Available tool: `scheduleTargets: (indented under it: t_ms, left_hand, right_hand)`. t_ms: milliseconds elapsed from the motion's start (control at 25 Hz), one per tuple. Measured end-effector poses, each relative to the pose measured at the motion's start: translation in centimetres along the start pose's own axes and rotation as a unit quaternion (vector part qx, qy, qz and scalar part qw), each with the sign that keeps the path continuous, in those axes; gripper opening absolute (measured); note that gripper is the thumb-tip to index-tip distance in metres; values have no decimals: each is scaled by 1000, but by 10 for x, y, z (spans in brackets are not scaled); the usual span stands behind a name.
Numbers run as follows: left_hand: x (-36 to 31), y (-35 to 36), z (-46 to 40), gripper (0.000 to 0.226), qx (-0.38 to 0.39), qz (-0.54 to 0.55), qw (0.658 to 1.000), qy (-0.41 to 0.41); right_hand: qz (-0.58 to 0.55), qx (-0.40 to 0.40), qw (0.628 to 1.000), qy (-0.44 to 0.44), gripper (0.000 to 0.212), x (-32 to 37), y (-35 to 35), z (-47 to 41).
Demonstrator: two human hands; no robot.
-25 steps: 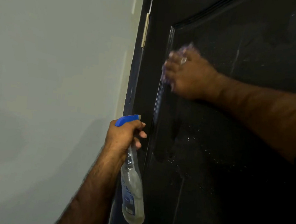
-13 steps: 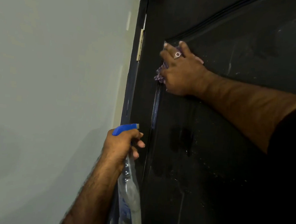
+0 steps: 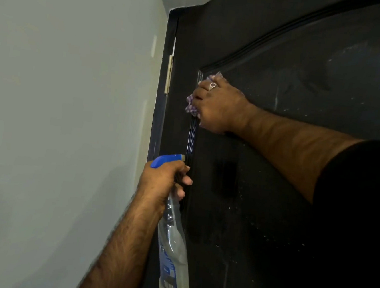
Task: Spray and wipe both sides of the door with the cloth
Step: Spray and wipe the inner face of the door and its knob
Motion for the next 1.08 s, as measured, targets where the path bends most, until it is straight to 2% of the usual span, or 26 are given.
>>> scheduleTargets:
  t_ms: [80,160,200,280,320,440,520,600,680,760,840,880,920,1000,1040,1080]
  left_hand:
    - [-8,4,-1,12,-4,6,1000,8]
    - [-15,3,0,13,-14,16,1000,22]
    - [-16,4,3,13,-17,22,999,24]
    - [-16,10,10,12,4,35,999,18]
    - [-16,16,12,10,25,35,999,11]
    - [-14,32,17,22,65,32,997,-14]
    - [-14,43,23,26,82,53,995,-29]
    - [-18,51,31,24,103,64,992,-32]
    - [-23,53,40,21,119,68,990,-18]
    - [-25,52,51,18,137,71,988,-12]
    - [-25,53,61,17,161,68,985,-15]
    - [-26,54,65,16,170,62,983,-18]
    - [-26,56,66,18,174,58,983,-24]
    - [-27,57,65,21,161,66,984,-29]
    - [-29,58,63,21,152,75,985,-26]
    - [-31,58,60,20,143,81,986,-20]
  right_hand:
    - [-18,-12,1000,-14,62,30,14,14]
    - [-33,-21,991,-132,57,94,38,55]
    - [-20,1,978,-205,57,122,50,78]
    - [11,42,957,-286,61,124,56,98]
    - [13,28,965,-259,62,95,46,89]
    - [12,-48,997,-59,61,-36,6,49]
    - [23,-48,998,15,63,-78,-3,50]
    - [25,-70,996,-41,66,-41,13,70]
    - [19,-95,984,-149,66,38,42,123]
    - [14,-79,962,-260,62,95,71,177]
    - [47,-66,950,-302,60,79,64,183]
    - [55,-82,957,-271,61,48,50,166]
    - [54,-97,973,-203,61,5,33,139]
    - [55,-73,995,-47,70,-76,3,98]
    - [48,-66,997,4,76,-99,-4,90]
    - [35,-67,997,10,78,-99,-3,91]
Point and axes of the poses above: each hand's wrist, its own z-axis away from the middle knuckle, its own y-axis out of the palm, x = y × z, the point moved 8 cm from there along -z, towards the middle knuckle, and after that the axes turned 11 degrees about x, right-handed, at the moved point
